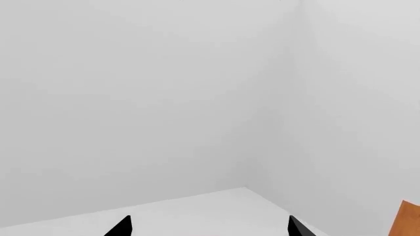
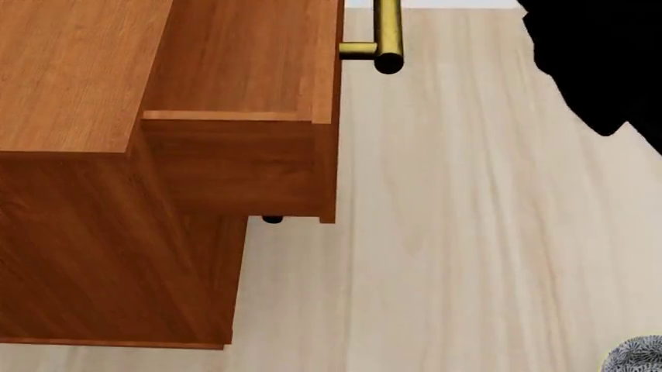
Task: Close the bottom drawer of the cabinet and open the top drawer.
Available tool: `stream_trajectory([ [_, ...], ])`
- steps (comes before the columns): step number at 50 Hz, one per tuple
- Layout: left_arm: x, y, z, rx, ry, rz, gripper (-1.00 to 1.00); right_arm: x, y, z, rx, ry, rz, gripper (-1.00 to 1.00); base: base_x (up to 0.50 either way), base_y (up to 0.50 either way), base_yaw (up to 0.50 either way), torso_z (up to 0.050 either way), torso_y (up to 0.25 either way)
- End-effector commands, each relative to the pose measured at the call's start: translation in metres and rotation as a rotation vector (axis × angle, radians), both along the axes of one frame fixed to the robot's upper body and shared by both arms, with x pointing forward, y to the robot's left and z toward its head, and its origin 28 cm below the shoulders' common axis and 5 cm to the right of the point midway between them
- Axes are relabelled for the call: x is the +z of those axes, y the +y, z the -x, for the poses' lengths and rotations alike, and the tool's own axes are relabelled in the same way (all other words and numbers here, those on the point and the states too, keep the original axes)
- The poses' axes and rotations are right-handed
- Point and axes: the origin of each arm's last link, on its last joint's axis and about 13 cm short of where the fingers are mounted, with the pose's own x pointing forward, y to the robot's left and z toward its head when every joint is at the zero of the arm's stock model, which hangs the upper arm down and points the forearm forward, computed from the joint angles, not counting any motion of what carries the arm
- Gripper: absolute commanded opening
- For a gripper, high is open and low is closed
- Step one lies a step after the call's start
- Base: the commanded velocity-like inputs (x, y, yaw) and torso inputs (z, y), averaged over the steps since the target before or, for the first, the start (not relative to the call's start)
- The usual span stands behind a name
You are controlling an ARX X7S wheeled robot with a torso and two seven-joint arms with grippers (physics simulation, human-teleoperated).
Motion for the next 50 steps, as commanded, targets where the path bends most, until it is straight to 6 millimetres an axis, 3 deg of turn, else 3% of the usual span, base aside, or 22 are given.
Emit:
stream_trajectory([
  [1,0.000,0.000,0.000,-0.003,0.000,0.000,1.00,0.031,0.015,0.016,0.008,-0.112,0.343,1.00,0.00,0.00,0.00,0.000,0.000],
  [6,0.000,0.000,0.000,-0.002,0.000,0.000,1.00,0.041,0.029,0.018,0.024,-0.175,0.551,1.00,0.00,0.00,0.00,0.000,0.000],
  [10,0.000,0.000,0.000,-0.001,0.001,-0.001,1.00,0.043,0.035,0.014,0.027,-0.176,0.612,1.00,0.00,0.00,0.00,0.000,0.000],
  [22,-0.002,0.000,0.000,0.003,0.006,-0.004,1.00,0.026,0.053,-0.012,0.077,-0.175,0.779,1.00,0.00,0.00,0.00,0.000,0.000],
  [32,-0.001,0.000,-0.001,0.004,0.011,-0.007,1.00,0.020,0.063,-0.019,0.199,-0.107,0.662,1.00,0.00,0.00,0.00,0.000,0.000],
  [50,0.000,0.000,0.000,0.004,0.011,-0.006,1.00,-0.001,0.069,-0.048,0.220,0.010,0.642,1.00,0.00,0.00,0.00,0.000,0.000],
])
